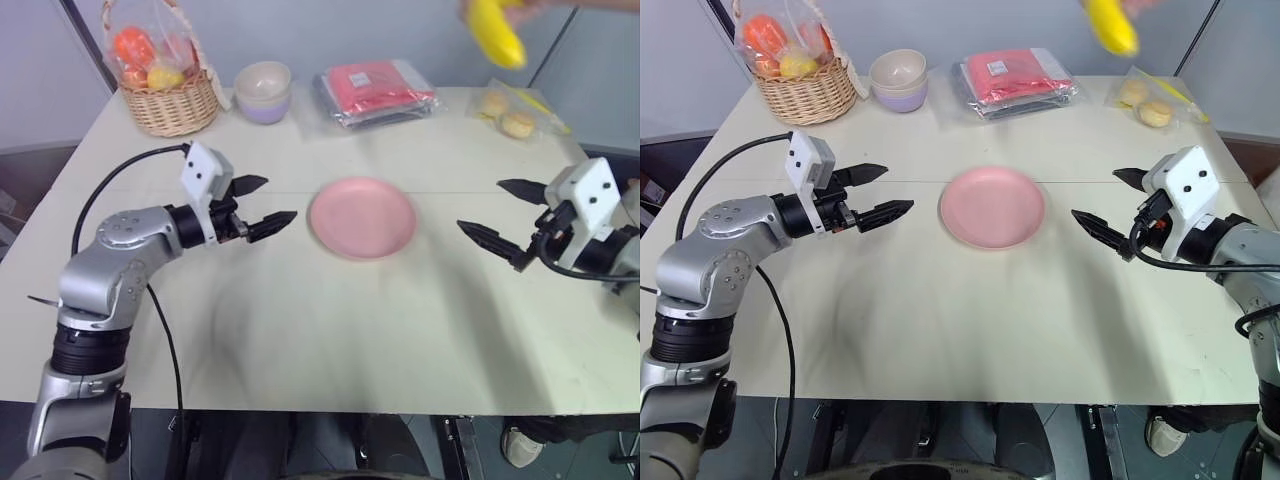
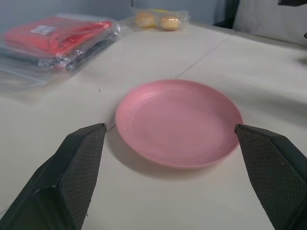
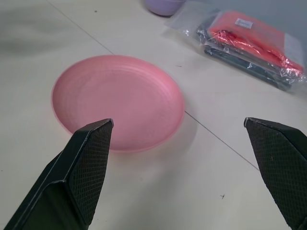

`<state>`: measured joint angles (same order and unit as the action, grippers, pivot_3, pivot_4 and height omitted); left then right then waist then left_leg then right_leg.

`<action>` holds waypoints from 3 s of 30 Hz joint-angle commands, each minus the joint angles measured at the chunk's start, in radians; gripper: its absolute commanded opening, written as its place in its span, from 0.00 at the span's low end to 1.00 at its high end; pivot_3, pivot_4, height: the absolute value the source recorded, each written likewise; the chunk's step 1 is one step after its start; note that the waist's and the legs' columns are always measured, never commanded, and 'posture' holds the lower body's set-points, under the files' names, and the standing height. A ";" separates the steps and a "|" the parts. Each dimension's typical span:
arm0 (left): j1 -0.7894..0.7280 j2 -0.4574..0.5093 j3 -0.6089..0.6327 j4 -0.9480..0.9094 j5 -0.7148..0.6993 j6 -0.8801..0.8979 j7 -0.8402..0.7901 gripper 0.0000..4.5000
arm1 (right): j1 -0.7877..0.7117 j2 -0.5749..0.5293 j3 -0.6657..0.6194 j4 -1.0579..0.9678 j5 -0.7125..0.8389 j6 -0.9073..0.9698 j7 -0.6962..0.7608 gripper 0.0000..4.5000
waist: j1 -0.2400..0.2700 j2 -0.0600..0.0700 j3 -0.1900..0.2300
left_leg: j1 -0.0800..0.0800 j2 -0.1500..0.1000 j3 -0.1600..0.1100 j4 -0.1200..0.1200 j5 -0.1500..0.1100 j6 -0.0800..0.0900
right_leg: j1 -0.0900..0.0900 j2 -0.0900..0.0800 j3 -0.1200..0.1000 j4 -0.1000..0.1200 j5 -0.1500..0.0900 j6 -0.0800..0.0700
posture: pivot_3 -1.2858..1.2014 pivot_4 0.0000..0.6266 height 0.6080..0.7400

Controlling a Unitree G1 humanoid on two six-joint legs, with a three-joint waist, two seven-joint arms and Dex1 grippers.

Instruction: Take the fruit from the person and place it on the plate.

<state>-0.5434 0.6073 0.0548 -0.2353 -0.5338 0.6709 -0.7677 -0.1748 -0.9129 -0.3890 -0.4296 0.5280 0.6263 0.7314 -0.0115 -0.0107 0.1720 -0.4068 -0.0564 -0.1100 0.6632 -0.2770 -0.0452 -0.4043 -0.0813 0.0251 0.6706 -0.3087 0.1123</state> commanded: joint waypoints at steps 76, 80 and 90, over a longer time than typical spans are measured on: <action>0.056 0.026 0.044 -0.056 0.003 -0.015 0.042 1.00 | -0.480 0.701 0.334 0.409 -0.185 0.417 -0.551 0.39 | -0.033 0.001 0.000 | -0.002 -0.001 -0.001 -0.001 0.001 -0.001 | -0.005 0.000 0.001 0.004 0.000 0.000 | 0.52 0.24 1.00; 0.053 0.023 0.040 -0.053 0.004 -0.015 0.040 1.00 | -0.482 0.689 0.334 0.380 -0.186 0.410 -0.533 0.81 | -0.033 0.001 0.000 | -0.002 -0.001 0.000 -0.001 0.001 -0.001 | -0.006 0.000 0.001 0.004 0.000 0.000 | 0.52 0.24 1.00; 0.043 0.025 0.037 -0.050 0.003 -0.012 0.028 1.00 | -0.551 0.442 0.262 0.178 -0.126 0.382 -0.342 0.97 | -0.028 0.001 0.000 | -0.002 -0.001 -0.001 -0.001 0.001 -0.001 | -0.006 -0.001 0.001 0.004 0.000 0.000 | 0.52 0.24 1.00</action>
<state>-0.4860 0.6227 0.0715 -0.2576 -0.5151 0.6633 -0.7352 -0.6989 -0.4325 -0.0736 -0.1618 0.3735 1.0335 0.3386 -0.0395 -0.0099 0.1721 -0.4087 -0.0576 -0.1106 0.6617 -0.2765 -0.0462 -0.4095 -0.0818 0.0257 0.6739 -0.3087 0.1121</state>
